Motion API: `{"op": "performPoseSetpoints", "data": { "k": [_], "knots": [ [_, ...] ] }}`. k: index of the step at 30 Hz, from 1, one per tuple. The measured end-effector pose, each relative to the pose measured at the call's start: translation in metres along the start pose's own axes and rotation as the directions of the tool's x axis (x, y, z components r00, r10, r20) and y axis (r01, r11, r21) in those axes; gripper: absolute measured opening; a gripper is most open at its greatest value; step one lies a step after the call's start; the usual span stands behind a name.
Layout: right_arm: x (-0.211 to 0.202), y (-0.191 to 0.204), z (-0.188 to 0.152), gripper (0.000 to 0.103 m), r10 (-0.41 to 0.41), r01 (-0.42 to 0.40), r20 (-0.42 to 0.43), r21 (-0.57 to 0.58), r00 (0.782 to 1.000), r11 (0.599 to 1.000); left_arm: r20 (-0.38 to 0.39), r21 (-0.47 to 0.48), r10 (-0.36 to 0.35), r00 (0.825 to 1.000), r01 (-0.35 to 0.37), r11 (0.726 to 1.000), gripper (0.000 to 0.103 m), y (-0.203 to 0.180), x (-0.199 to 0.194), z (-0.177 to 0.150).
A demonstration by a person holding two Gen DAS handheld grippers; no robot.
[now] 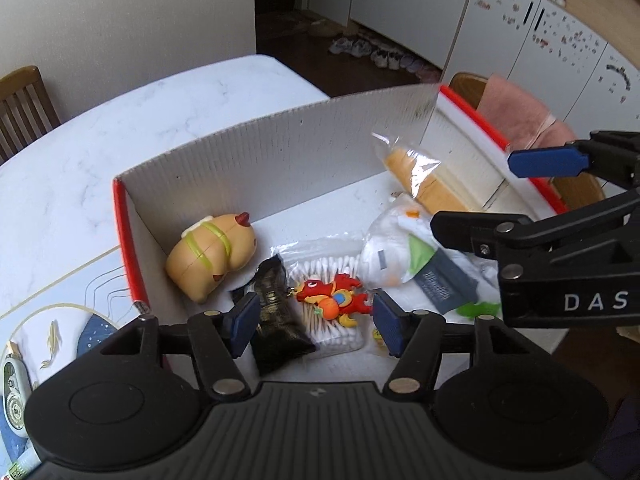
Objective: Organize objects
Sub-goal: 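Lower both tools into the box and open them to release the items, then withdraw both tools from the box toward the glue stick and tape roller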
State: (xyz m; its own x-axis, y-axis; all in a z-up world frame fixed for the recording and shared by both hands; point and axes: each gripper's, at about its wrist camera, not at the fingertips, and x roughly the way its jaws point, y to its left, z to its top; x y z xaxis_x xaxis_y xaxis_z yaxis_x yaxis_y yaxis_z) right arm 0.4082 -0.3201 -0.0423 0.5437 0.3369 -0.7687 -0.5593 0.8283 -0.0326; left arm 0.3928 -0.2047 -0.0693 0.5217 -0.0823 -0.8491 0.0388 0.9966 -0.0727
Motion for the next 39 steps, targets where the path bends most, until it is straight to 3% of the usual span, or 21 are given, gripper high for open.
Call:
{"op": "performPoseSetpoints", "data": {
  "k": [13, 23, 27, 34, 39],
  "knots": [
    [-0.047, 0.029, 0.004, 0.085, 0.006, -0.007, 0.069, 0.018, 0.998, 1.000, 0.136, 0.020, -0.059, 0.989, 0.057, 0.998, 0.061, 0.012, -0.060, -0.016],
    [-0.077, 0.072, 0.005, 0.086, 0.026, -0.033, 0.119, 0.057, 0.993, 0.998, 0.218, -0.005, -0.070, 0.973, 0.073, 0.997, 0.061, 0.058, -0.107, -0.045],
    [-0.082, 0.095, 0.004, 0.089, 0.041, -0.051, 0.132, 0.068, 0.990, 0.996, 0.246, -0.003, -0.051, 0.968, 0.053, 0.999, 0.075, 0.081, -0.126, -0.062],
    [-0.084, 0.143, 0.003, 0.101, 0.088, -0.100, 0.150, 0.074, 0.985, 0.992, 0.275, 0.002, -0.011, 0.962, 0.011, 1.000, 0.082, 0.122, -0.151, -0.094],
    [-0.080, 0.181, 0.005, 0.102, 0.102, -0.112, 0.157, 0.059, 0.982, 0.992, 0.273, -0.016, -0.020, 0.962, 0.026, 1.000, 0.085, 0.156, -0.159, -0.115]
  ]
}}
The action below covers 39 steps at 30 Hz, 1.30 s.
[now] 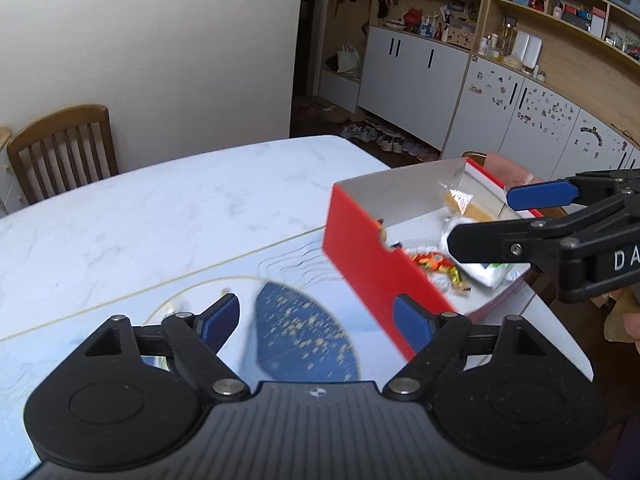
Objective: Organize objects
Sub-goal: 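Withdraw both tools from the box toward the glue stick and tape roller, then grasp the glue stick with the left tool while the right tool grasps the correction-tape roller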
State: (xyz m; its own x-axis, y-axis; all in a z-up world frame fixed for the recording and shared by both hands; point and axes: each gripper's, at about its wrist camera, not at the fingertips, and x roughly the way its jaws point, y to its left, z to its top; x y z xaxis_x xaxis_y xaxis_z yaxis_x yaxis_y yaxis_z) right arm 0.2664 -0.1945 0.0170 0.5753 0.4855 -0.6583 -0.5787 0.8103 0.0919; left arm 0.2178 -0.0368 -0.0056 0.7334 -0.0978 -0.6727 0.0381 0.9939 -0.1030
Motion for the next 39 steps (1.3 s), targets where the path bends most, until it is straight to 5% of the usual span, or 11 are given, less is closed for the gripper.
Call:
{"op": "performPoseSetpoints", "data": {
  "k": [5, 8, 23, 39],
  "knots": [
    [0.015, 0.034, 0.000, 0.102, 0.006, -0.006, -0.016, -0.009, 1.000, 1.000, 0.001, -0.021, -0.001, 1.000, 0.001, 1.000, 0.090, 0.033, -0.011, -0.017],
    [0.027, 0.052, -0.001, 0.102, 0.010, -0.011, -0.033, -0.020, 0.999, 1.000, 0.005, -0.031, -0.007, 1.000, 0.007, 0.999, 0.102, 0.052, -0.015, -0.027],
    [0.108, 0.117, -0.004, 0.102, 0.015, -0.022, -0.170, -0.040, 0.985, 0.999, -0.064, 0.014, 0.027, 0.998, -0.026, 1.000, 0.102, 0.113, -0.003, -0.087],
    [0.185, 0.147, -0.014, 0.102, 0.007, -0.031, -0.309, -0.072, 0.951, 0.997, -0.090, 0.124, 0.029, 0.996, -0.018, 0.992, 0.102, 0.131, 0.038, -0.105]
  ]
}}
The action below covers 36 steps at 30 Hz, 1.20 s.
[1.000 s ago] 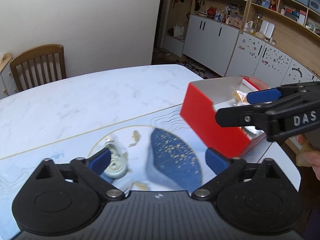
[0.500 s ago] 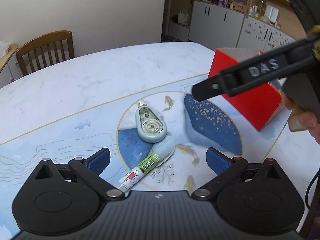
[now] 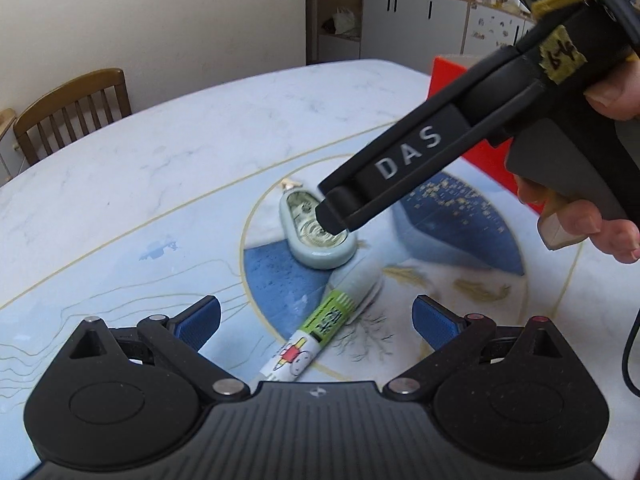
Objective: Organize objects
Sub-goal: 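Grasp the glue stick with the left tool while the right tool grasps the correction-tape roller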
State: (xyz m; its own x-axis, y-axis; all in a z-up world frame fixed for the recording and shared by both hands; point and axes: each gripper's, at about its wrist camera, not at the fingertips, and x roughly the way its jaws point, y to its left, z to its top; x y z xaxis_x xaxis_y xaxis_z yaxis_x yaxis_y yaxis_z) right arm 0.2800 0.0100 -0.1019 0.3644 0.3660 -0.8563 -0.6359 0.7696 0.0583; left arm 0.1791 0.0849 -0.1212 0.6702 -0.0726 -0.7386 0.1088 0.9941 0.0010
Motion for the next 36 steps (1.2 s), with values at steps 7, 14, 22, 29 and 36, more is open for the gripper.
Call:
{"op": "performPoseSetpoints", "data": {
  "k": [7, 14, 22, 29, 36],
  "knots": [
    [0.028, 0.007, 0.004, 0.102, -0.010, 0.009, -0.050, -0.013, 0.999, 1.000, -0.010, -0.007, -0.004, 1.000, 0.004, 1.000, 0.102, 0.007, 0.015, -0.004],
    [0.043, 0.011, 0.006, 0.101, -0.022, 0.022, -0.071, -0.012, 0.997, 1.000, -0.019, 0.028, -0.014, 1.000, 0.015, 0.999, 0.102, 0.005, 0.025, -0.005],
    [0.048, 0.016, 0.004, 0.091, -0.022, 0.020, -0.085, -0.032, 0.996, 0.999, -0.012, 0.071, -0.022, 1.000, 0.022, 0.997, 0.101, 0.001, 0.029, -0.007],
    [0.052, 0.024, 0.005, 0.084, -0.043, 0.038, -0.083, -0.061, 0.996, 0.997, -0.013, 0.083, -0.024, 1.000, 0.025, 0.996, 0.081, -0.002, 0.030, -0.009],
    [0.045, 0.027, 0.006, 0.058, -0.043, 0.037, -0.077, -0.067, 0.996, 0.997, -0.014, 0.107, -0.054, 0.998, 0.055, 0.993, 0.040, -0.008, 0.026, -0.008]
  ]
}}
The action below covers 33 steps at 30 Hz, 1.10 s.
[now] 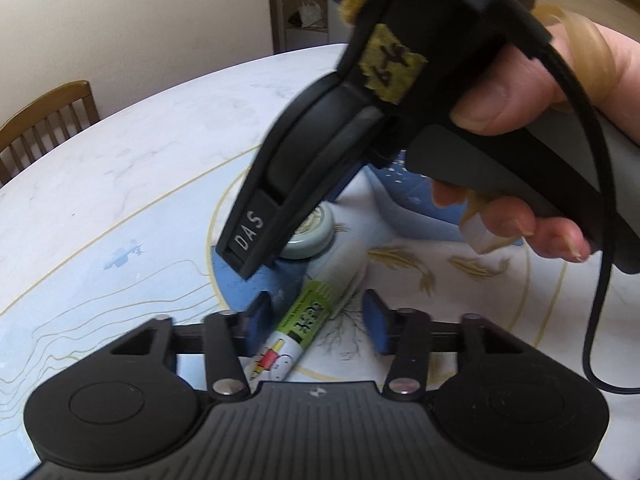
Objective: Organize objects
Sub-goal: 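Grasp the glue stick with the left tool while the right tool grasps the correction-tape roller, then carry the glue stick and tape roller over the red shoebox with both tools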
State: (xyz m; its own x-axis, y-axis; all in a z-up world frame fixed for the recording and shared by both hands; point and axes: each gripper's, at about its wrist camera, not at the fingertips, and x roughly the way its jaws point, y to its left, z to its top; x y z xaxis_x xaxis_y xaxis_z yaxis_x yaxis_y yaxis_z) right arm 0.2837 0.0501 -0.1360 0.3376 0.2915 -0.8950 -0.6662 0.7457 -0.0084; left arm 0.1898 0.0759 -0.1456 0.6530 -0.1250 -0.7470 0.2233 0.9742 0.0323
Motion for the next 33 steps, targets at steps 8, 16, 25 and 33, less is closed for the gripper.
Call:
{"op": "performPoseSetpoints", "data": {
  "k": [8, 16, 25, 33],
  "knots": [
    [-0.008, -0.012, -0.007, 0.052, -0.017, 0.016, 0.006, 0.037, 1.000, 0.999, -0.013, 0.001, 0.008, 1.000, -0.008, 1.000, 0.023, -0.008, -0.001, 0.001],
    [-0.033, -0.040, -0.024, 0.052, -0.011, 0.008, 0.040, 0.080, 0.999, 0.997, -0.031, -0.114, 0.006, 1.000, -0.010, 0.993, 0.020, -0.001, 0.001, 0.008],
    [-0.077, -0.053, -0.048, 0.052, 0.031, -0.035, 0.071, 0.059, 0.997, 0.998, -0.025, -0.217, 0.016, 1.000, -0.021, 0.976, 0.020, 0.004, -0.020, 0.010],
    [-0.119, -0.074, -0.065, 0.052, 0.061, -0.069, 0.112, 0.067, 0.992, 0.995, -0.024, -0.307, -0.012, 1.000, 0.005, 0.952, 0.020, -0.012, -0.049, 0.026]
  ]
}}
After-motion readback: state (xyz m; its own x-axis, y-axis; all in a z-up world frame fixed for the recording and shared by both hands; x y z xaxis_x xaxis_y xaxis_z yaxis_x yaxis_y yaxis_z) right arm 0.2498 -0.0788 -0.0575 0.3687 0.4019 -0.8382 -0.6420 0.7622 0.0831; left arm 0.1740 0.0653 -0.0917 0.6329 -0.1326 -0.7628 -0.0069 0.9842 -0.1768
